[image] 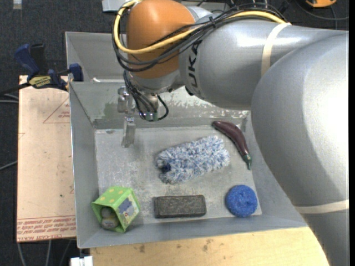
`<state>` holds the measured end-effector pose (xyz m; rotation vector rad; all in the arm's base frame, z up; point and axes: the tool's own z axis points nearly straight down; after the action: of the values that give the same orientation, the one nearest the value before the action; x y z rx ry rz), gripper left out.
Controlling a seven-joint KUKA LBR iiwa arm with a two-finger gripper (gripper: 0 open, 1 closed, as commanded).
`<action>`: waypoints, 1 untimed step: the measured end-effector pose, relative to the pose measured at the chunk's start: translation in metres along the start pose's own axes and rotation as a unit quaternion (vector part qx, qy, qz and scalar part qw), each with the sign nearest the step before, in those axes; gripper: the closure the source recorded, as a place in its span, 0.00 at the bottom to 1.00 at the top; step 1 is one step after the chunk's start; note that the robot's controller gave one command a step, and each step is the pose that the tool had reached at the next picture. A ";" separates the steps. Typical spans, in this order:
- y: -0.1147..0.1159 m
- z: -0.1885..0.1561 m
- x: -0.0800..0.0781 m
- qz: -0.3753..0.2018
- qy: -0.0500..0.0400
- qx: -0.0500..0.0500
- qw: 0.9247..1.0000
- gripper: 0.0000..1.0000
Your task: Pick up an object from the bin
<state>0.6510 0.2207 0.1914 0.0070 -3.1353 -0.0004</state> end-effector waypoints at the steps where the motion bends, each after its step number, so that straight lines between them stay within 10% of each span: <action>1: -0.001 -0.006 -0.002 0.001 -0.004 -0.001 1.000 0.00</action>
Offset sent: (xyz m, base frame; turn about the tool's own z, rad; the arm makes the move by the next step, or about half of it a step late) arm -0.0294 -0.0708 -0.0992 -0.2237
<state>0.6528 0.2198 0.1969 0.0024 -3.1430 -0.0029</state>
